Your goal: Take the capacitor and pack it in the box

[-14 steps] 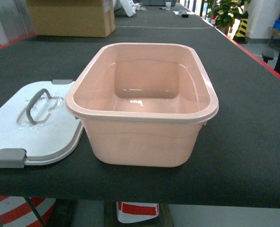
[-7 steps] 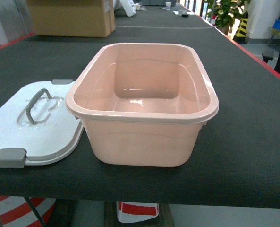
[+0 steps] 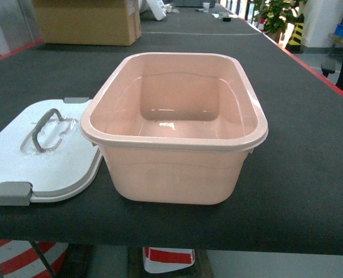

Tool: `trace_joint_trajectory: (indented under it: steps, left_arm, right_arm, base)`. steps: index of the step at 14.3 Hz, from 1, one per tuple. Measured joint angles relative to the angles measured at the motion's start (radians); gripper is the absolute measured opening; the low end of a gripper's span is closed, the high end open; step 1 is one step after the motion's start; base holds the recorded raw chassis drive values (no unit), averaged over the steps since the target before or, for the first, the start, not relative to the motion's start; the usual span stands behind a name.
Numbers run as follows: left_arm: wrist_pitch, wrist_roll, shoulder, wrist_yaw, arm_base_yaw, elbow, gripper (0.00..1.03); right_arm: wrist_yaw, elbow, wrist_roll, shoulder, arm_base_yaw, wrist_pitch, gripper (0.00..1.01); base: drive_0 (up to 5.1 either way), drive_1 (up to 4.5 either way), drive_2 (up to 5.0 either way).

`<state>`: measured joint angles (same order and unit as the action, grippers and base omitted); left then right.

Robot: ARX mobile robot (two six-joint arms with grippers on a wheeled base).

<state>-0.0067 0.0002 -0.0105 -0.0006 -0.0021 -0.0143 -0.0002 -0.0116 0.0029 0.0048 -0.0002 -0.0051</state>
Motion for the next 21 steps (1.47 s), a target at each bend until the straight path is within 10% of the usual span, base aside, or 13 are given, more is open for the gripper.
trace_joint_trajectory:
  steps: [4,6,8,12,18,21]
  left_arm:
    - [-0.002,0.0,-0.001,-0.008,-0.002,0.0,0.42]
    - [0.117,-0.001,-0.146,-0.269,-0.145,-0.002,0.42]
    - [0.37,0.0,-0.385,-0.345,-0.22,-0.013,0.42]
    - [0.938,0.017,-1.099,-0.339,-0.349,-0.315,0.42]
    - [0.904,-0.005,-1.841,-0.332,-0.537,-0.938,0.42]
    - [0.918,0.004,-1.916,-0.336,-0.537,-0.991,0.81]
  right_arm:
    - [0.0,0.0,0.0,0.0,0.0,0.0,0.98]
    - [0.0,0.0,0.0,0.0,0.0,0.0,0.98]
    - [0.0,0.0,0.0,0.0,0.0,0.0,0.98]
    - [0.0,0.0,0.0,0.0,0.0,0.0,0.98]
    - [0.0,0.0,0.0,0.0,0.0,0.0,0.98]
    - [0.0,0.0,0.0,0.0,0.0,0.0,0.98]
  base:
    - [0.0,0.0,0.0]
    - [0.0,0.0,0.0]
    - [0.0,0.0,0.0]
    - [0.0,0.0,0.0]
    - [0.0,0.0,0.0]
    - [0.0,0.0,0.0]
